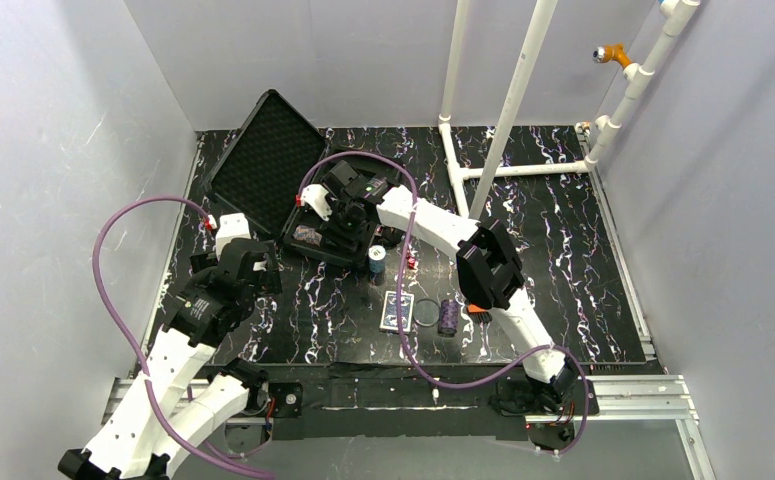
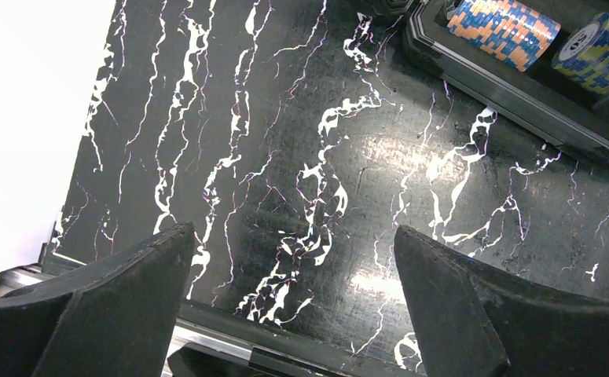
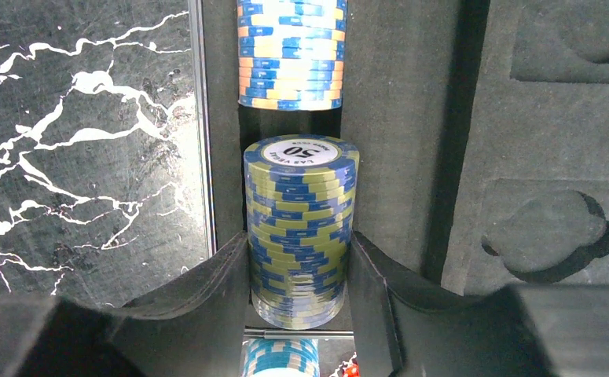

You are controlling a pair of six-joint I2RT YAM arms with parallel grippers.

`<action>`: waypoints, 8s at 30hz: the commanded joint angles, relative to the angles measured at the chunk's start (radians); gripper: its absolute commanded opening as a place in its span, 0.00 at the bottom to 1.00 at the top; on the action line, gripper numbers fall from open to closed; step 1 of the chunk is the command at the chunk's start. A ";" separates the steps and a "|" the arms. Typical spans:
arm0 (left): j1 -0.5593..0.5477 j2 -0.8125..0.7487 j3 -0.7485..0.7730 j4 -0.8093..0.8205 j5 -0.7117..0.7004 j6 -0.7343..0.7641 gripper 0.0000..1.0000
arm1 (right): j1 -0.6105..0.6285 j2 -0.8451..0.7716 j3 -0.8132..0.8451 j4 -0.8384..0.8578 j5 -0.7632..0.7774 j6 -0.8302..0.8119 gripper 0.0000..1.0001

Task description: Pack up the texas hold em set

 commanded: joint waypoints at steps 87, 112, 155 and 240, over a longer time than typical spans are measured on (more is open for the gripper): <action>0.020 0.019 0.000 0.024 0.064 0.036 0.98 | 0.035 -0.162 -0.335 0.473 0.077 0.426 0.07; 0.020 0.017 0.000 0.038 0.154 0.090 0.98 | 0.029 -0.490 -0.491 0.386 0.282 0.347 0.47; -0.298 0.282 -0.065 0.265 0.541 -0.055 0.81 | -0.066 -1.083 -1.139 0.517 0.485 0.581 0.99; -0.326 1.129 0.543 0.325 0.292 0.099 0.15 | -0.069 -1.168 -1.233 0.573 0.625 0.550 0.98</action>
